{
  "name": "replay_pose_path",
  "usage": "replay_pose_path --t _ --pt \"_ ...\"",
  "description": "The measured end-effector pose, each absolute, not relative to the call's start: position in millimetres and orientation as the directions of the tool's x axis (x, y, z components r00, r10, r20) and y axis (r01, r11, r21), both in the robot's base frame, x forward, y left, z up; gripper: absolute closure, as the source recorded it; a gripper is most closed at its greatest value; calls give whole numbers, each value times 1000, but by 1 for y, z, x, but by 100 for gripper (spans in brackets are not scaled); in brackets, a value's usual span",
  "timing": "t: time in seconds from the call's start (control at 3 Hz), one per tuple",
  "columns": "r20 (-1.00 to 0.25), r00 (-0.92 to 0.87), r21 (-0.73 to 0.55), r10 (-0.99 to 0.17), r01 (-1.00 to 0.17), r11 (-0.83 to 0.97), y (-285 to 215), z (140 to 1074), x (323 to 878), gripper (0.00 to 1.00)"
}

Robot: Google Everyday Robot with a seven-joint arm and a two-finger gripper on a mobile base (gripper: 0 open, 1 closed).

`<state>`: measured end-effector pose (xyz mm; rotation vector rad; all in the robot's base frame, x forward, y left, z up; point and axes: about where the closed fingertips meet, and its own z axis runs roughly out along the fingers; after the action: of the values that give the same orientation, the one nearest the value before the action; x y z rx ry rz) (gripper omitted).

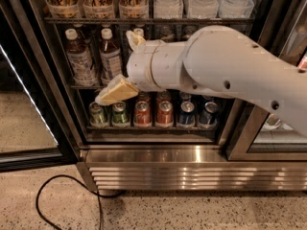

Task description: Pick orange can from top shelf of fridge

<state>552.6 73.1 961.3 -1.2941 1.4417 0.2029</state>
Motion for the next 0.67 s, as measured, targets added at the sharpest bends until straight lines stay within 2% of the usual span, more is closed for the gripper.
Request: replay_pose_path --t 0.33,0.67 --pt "-769 244 -544 -590 -734 407 82 977 563 0" --pt "-782 163 -517 -602 -708 481 69 987 585 0"
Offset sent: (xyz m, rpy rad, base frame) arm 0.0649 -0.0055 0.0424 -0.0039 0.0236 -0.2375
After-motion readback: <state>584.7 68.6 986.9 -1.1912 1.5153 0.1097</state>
